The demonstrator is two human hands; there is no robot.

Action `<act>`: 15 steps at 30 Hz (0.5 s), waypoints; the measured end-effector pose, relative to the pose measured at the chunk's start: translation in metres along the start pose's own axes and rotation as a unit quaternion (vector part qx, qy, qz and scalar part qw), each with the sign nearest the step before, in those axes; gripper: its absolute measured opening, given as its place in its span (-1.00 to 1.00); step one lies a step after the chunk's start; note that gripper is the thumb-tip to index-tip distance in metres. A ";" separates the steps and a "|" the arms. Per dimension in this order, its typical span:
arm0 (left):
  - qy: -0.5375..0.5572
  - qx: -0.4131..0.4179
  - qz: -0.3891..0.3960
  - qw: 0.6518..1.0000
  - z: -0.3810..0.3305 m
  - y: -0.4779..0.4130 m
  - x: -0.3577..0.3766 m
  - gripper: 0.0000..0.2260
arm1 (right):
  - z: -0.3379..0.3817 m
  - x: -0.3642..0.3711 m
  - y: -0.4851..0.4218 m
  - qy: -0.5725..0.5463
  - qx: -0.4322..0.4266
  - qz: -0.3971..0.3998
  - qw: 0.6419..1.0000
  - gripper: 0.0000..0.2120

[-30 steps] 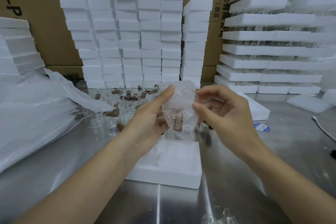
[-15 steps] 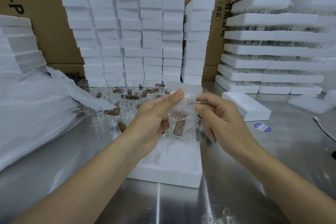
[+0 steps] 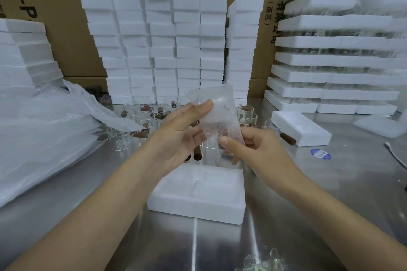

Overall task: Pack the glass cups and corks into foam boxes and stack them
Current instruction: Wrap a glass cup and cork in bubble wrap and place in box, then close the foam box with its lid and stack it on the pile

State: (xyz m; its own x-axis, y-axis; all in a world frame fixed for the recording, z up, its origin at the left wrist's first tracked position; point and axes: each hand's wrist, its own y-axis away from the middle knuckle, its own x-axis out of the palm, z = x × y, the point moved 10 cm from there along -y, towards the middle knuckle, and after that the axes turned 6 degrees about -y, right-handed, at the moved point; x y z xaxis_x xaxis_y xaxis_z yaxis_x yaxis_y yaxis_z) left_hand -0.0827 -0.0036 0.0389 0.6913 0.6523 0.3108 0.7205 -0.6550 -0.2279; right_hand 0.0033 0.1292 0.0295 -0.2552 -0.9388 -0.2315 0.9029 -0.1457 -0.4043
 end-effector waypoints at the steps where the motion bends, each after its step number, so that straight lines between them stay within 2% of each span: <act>1: -0.019 -0.007 0.014 1.000 -0.001 0.000 0.000 -0.70 | -0.001 0.003 0.000 -0.001 0.005 0.007 1.000 -0.83; 3: -0.068 -0.010 0.046 0.997 -0.008 0.001 -0.002 -0.75 | -0.001 0.003 0.001 0.003 -0.001 0.006 1.000 -0.80; 5: -0.150 -0.009 0.104 0.983 -0.018 0.005 -0.006 -0.58 | 0.004 0.002 0.002 0.022 -0.021 0.001 1.000 -0.68; 7: -0.243 -0.023 0.156 0.957 -0.024 0.012 -0.013 -0.51 | 0.008 0.003 0.004 0.038 -0.035 0.004 0.999 -0.59; 15: -0.458 -0.135 0.219 0.851 -0.009 0.033 -0.047 -0.53 | 0.012 0.025 0.016 0.114 -0.041 0.097 0.988 -0.71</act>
State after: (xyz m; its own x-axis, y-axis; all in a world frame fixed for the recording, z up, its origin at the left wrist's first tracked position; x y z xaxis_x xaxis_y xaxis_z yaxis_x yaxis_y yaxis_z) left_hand -0.0916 -0.0593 0.0250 0.7332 0.2649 -0.6263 0.4284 -0.8952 0.1229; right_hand 0.0151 0.0995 0.0275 -0.1591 -0.8503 -0.5017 0.9136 0.0658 -0.4013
